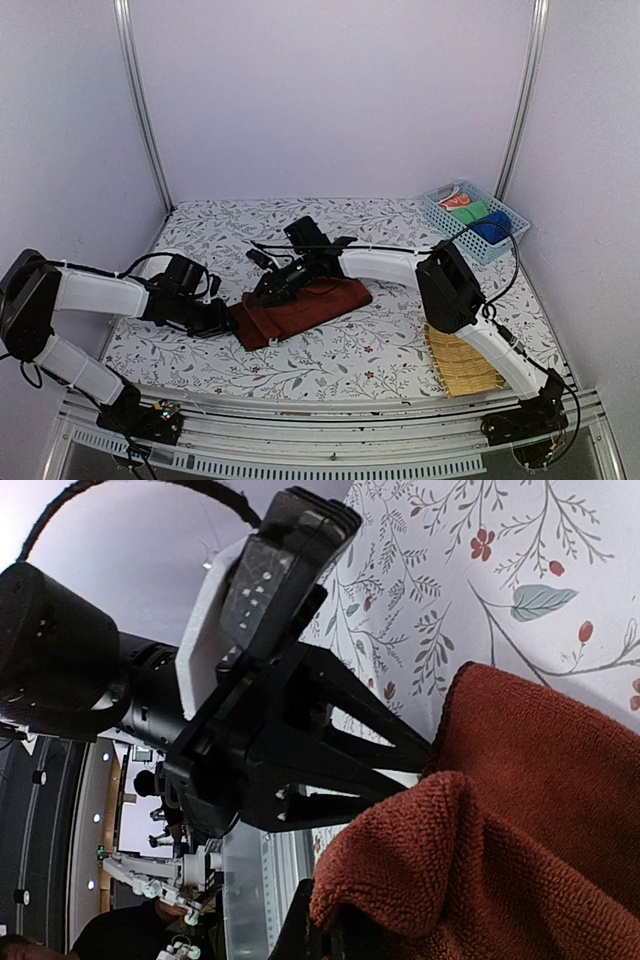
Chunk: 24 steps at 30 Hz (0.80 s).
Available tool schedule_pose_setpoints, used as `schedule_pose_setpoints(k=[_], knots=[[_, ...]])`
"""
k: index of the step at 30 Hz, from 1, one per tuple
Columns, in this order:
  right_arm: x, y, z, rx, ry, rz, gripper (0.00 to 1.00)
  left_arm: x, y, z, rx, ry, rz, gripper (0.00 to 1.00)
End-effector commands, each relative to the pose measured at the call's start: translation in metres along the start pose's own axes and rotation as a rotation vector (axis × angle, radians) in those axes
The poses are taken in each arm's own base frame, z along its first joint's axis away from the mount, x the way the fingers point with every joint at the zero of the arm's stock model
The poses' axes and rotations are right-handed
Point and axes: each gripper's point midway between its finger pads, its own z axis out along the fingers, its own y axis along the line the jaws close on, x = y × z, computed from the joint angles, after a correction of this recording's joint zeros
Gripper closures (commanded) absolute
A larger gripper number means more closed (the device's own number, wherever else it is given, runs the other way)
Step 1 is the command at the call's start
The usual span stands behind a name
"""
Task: Roll the towels
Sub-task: Fold the towel at the center of the board.
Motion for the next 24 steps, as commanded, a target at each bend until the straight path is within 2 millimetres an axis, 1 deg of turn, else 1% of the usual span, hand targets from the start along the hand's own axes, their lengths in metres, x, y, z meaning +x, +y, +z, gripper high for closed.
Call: schedule_pose_setpoints(k=[1, 11, 18, 24], knots=[[-0.015, -0.013, 0.008, 0.044, -0.062, -0.068, 0.99, 0.017, 0.006, 0.001, -0.015, 0.044, -0.01, 0.71], [-0.027, -0.027, 0.01, 0.104, -0.121, -0.124, 0.99, 0.02, 0.008, -0.003, -0.015, 0.037, -0.017, 0.72], [-0.017, -0.027, 0.024, 0.096, -0.093, -0.122, 0.99, 0.021, 0.009, -0.003, -0.017, 0.035, -0.013, 0.72], [-0.013, -0.024, 0.027, 0.088, -0.081, -0.123, 0.99, 0.021, 0.01, -0.004, -0.025, 0.031, -0.011, 0.72]])
